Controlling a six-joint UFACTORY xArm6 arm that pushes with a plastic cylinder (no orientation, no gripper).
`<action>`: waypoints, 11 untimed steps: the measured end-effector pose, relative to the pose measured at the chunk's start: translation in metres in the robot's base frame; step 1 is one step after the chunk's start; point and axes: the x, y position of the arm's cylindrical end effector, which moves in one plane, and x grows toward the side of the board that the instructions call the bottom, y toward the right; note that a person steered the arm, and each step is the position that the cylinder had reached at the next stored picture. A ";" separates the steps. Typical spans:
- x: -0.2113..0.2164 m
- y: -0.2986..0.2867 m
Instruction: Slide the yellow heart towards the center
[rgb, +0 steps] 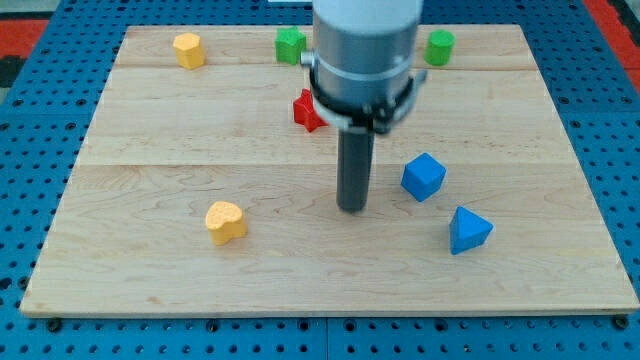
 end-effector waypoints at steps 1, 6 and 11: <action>0.061 -0.018; 0.032 -0.115; -0.045 -0.143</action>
